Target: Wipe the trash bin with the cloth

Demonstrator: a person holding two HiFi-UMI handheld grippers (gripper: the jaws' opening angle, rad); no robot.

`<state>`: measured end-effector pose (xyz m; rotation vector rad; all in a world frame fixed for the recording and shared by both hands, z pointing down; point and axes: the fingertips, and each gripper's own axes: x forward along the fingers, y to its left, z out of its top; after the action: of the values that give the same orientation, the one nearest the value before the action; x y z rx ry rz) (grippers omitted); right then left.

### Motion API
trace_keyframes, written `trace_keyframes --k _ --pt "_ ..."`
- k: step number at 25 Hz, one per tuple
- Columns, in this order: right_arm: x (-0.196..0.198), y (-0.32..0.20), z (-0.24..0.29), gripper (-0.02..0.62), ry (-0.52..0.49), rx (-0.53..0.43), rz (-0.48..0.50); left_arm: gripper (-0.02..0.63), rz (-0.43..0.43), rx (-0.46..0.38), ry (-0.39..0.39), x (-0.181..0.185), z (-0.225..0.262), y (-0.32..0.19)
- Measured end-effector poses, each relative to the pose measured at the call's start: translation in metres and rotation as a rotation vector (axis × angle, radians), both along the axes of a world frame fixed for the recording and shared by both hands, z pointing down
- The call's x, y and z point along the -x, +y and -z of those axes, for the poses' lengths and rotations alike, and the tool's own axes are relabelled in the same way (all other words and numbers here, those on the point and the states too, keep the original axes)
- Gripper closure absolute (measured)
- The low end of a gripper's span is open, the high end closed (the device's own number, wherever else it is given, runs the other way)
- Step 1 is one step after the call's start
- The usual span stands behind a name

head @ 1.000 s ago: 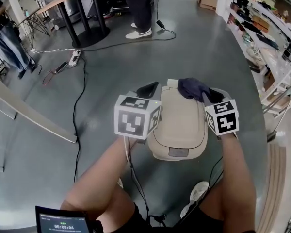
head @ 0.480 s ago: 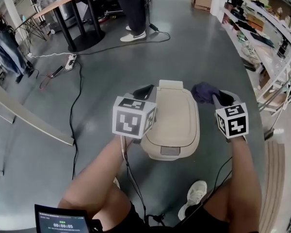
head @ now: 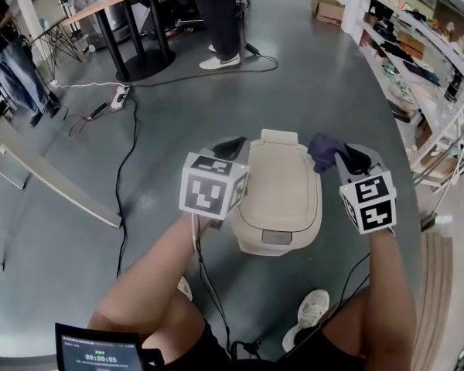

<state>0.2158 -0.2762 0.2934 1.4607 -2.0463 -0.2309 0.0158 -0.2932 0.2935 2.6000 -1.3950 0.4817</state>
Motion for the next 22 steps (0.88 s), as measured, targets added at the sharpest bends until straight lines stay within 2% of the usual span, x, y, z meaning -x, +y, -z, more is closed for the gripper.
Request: trace_keyframes --k 12,18,22 --pt "0.113 0.013 0.021 0.529 -0.151 -0.005 0.220 0.604 0.030 0.004 -0.026 0.041 0.009 0.018" --pt "0.148 0.016 0.002 0.529 -0.104 0.032 0.296 0.604 0.041 0.010 -0.032 0.054 0.005 0.020" --pt "0.153 0.016 -0.018 0.529 -0.053 0.082 0.301 0.604 0.046 0.012 -0.029 0.057 0.006 0.020"
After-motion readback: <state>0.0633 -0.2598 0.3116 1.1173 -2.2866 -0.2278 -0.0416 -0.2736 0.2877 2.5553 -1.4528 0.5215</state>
